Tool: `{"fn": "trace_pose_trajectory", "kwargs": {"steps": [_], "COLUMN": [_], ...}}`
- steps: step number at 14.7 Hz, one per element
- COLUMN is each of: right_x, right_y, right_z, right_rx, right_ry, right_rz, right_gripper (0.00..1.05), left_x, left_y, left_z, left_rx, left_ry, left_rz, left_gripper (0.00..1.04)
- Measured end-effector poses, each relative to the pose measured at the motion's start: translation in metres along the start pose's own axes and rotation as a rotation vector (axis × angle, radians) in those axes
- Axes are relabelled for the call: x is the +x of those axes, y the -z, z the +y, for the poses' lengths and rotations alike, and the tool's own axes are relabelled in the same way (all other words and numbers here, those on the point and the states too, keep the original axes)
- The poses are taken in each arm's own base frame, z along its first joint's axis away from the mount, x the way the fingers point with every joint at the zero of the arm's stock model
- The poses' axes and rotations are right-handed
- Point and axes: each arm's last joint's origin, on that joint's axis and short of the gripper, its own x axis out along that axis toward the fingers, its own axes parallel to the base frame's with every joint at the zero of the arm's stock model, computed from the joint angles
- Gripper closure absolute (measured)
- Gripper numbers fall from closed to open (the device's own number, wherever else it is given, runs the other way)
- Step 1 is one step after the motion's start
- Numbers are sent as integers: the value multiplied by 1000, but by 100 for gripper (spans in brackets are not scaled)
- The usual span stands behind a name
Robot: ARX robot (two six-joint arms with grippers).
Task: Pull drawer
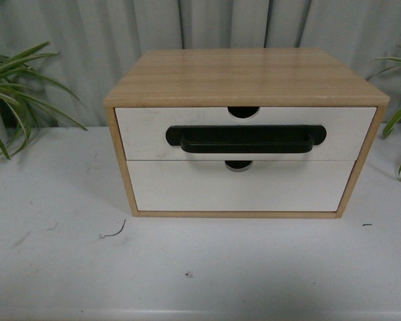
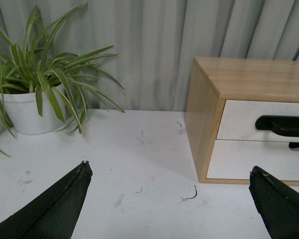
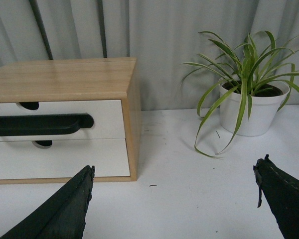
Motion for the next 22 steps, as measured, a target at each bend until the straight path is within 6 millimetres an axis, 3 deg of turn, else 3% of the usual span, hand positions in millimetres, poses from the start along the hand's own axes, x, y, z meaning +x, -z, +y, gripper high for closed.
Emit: {"fn": "trace_pose_trajectory", "kwargs": {"steps": [4, 5, 8, 11, 14, 16, 17, 19, 22], "right_x": [0, 2, 29, 84, 157, 194, 206, 214, 219], "right_y": [1, 3, -11, -46, -64, -72, -80, -90, -83], "right_z": [0, -1, -2, 14, 41, 63, 72, 81, 75], "right_rx": [5, 42, 76, 46, -18, -100, -161, -316, -637], "right_ry": [5, 45, 60, -24, -95, -196, -285, -432, -604], "right_rz": [12, 95, 75, -18, 20, 42, 20, -13, 3], "right_gripper": [6, 6, 6, 6, 6, 6, 6, 6, 6], "left_x": [0, 1, 21, 65, 131, 175, 193, 212, 216], "left_y": [1, 0, -34, -51, -86, -91, -88, -87, -100], "left_z": [0, -5, -9, -16, -26, -42, -57, -85, -118], "left_rx": [-15, -42, -117, -130, -141, -91, -42, 86, 366], "left_ry": [-26, -151, -294, -198, -83, 16, 119, 319, 544], "left_rz": [43, 234, 146, 123, 75, 144, 216, 311, 342], "left_gripper": [7, 7, 7, 7, 7, 7, 7, 7, 7]}}
